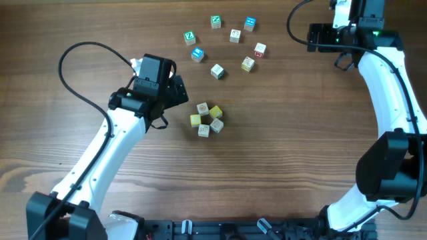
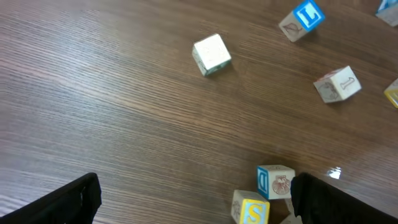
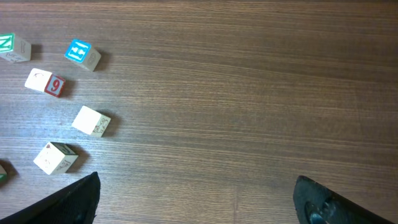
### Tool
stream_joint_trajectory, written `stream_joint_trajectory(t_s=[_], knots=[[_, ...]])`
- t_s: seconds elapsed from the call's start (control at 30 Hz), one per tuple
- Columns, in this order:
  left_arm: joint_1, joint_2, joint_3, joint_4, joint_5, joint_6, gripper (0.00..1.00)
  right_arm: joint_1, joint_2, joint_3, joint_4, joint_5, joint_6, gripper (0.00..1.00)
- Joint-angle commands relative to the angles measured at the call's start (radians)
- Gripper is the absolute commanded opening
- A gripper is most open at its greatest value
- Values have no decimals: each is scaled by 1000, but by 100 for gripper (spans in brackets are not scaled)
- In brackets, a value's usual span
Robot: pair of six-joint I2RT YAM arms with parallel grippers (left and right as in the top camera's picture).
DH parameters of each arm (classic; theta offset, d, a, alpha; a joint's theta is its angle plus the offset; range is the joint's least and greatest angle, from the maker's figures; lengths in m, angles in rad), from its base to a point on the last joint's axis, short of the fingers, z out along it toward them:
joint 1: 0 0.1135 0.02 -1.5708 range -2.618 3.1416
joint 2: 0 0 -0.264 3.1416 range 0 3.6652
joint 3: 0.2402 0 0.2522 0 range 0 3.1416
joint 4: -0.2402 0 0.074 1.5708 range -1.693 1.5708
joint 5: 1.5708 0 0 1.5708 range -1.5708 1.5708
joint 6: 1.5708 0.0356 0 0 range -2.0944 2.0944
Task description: Form a circle
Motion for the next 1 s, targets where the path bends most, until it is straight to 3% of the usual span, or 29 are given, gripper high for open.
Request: stream_joint_trajectory(t_s=[0.0, 0.4, 0.6, 0.73, 0.97], knots=[[11, -143, -3, 0, -121, 2, 100, 2, 16, -10, 2, 7, 12, 100], [162, -697, -7, -48, 14, 5, 100, 2, 16, -10, 2, 7, 12, 100], [233, -941, -182, 20, 113, 3, 100, 2, 16, -10, 2, 7, 11, 100], [277, -1112, -411, 254, 191, 0, 100, 2, 16, -10, 2, 7, 12, 100], [278, -1323, -830, 939, 197, 1, 100, 2, 16, -10, 2, 7, 11, 100]])
